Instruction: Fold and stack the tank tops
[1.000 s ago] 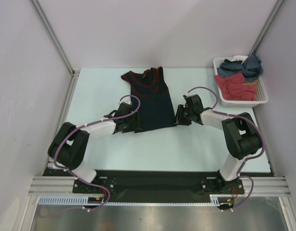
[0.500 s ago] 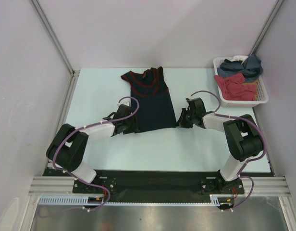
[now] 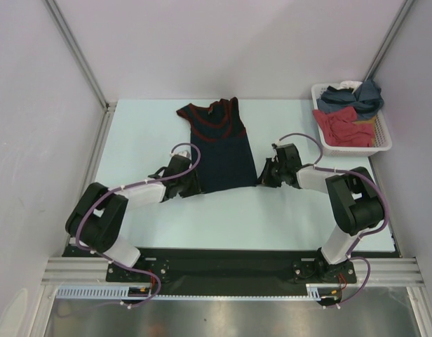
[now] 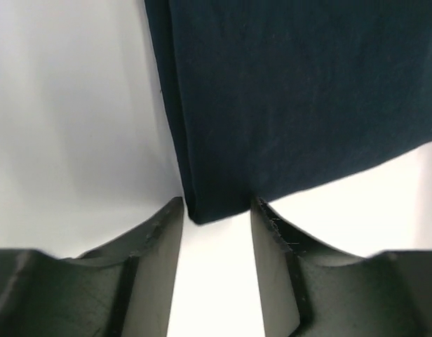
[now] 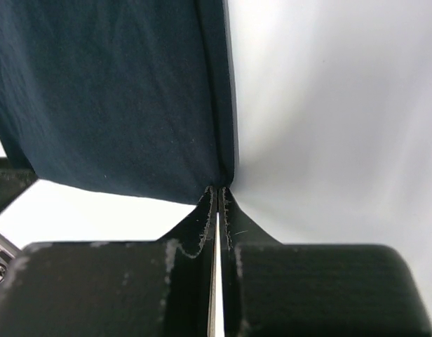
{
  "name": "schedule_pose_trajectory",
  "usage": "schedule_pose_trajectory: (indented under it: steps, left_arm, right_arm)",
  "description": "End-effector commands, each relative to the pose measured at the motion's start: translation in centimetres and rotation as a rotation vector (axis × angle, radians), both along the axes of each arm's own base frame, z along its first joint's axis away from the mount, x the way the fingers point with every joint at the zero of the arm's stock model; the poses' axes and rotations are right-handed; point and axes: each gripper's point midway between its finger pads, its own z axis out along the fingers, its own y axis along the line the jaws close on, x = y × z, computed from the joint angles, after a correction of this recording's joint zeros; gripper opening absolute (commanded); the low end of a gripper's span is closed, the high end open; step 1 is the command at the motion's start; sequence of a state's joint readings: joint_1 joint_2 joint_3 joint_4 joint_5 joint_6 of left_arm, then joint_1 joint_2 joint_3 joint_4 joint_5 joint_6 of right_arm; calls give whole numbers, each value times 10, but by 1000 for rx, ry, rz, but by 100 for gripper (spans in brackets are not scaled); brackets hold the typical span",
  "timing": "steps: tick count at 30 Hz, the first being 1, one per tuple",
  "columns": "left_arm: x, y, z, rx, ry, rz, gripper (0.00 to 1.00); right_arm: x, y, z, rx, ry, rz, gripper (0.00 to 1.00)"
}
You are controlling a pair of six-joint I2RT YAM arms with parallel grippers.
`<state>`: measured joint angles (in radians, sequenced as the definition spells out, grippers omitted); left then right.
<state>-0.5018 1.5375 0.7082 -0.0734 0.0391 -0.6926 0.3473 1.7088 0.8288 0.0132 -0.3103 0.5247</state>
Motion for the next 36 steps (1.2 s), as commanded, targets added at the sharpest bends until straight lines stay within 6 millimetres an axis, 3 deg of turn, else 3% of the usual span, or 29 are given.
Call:
schedule_pose_trajectory:
  steps: [1,3,4,6,10,13,14,15,17,18,20,21,23,24,26,28,31,36]
  left_arm:
    - [7,-4,-7,-31,10,19,40]
    - [8,-3,-8,-28,9,28,29]
    - [8,-2,-7,-25,7,31,16]
    - [6,1,-4,-21,3,36,0]
    - [-9,1,3,-48,6,13,0]
    - [-30,2,5,-46,21,-19,0]
    - [-43,5,-1,-32,49,-31,0]
    - [-50,2,5,-41,36,-50,0]
    - [-74,5,-5,-37,76,-70,0]
    - [-85,-1,0,-54,66,-102,0]
    - [-111,2,-12,-49,115,-112,0]
    - [-121,-3,-9,-64,107,-136,0]
    - [-142,3,-19,-66,151,-128,0]
    - [-149,0,-14,-89,144,-144,0]
    - [-164,6,-17,-90,174,-131,0]
    - [-168,5,-5,-123,141,-131,0]
    - [-175,15,5,-114,128,-119,0]
    - [-169,9,35,-153,73,-145,0]
  right_arm:
    - [2,2,12,32,-35,1,0]
    - [2,2,12,31,-34,-6,0]
    - [0,1,13,32,-32,-8,0]
    - [-1,1,14,36,-29,-17,0]
    - [-11,-1,16,13,-22,-36,0]
    - [-41,-9,7,-42,39,-46,0]
    - [-48,-7,16,-48,11,-43,0]
    - [-68,-13,5,-78,55,-44,0]
    - [-93,-8,6,-89,62,-26,0]
    - [-107,-8,14,-88,50,-18,0]
    - [-131,-14,6,-117,75,-51,0]
    - [-148,-6,16,-97,58,-20,0]
    - [-169,-6,13,-81,82,-50,0]
    - [-186,-2,12,-91,96,-18,0]
    - [-196,-2,20,-80,74,-59,0]
    - [-211,0,26,-85,60,-33,0]
    - [-217,-3,36,-90,26,-50,0]
    - [-208,-6,69,-82,-49,-68,0]
